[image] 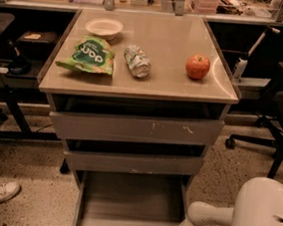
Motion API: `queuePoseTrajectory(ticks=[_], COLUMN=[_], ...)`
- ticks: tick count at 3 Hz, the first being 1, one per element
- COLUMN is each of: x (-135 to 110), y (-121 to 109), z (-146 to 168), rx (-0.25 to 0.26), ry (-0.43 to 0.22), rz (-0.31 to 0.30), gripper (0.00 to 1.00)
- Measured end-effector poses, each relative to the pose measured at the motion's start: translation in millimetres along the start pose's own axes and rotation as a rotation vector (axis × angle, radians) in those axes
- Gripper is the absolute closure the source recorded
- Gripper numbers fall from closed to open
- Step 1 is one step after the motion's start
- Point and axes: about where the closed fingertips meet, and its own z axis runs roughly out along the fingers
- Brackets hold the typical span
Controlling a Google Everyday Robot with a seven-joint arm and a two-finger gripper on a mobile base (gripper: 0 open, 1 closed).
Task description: Close bottom drawer
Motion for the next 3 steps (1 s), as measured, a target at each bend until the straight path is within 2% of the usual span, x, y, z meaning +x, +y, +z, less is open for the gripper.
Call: queuePoseTrajectory(ticks=[2, 3], x=[0.0, 0.0], y=[0.0, 0.1], z=[0.0, 0.1], rx=[0.000, 0.000], ry=[0.000, 0.000], rz=[0.000, 0.000], gripper=[0.11, 0.00])
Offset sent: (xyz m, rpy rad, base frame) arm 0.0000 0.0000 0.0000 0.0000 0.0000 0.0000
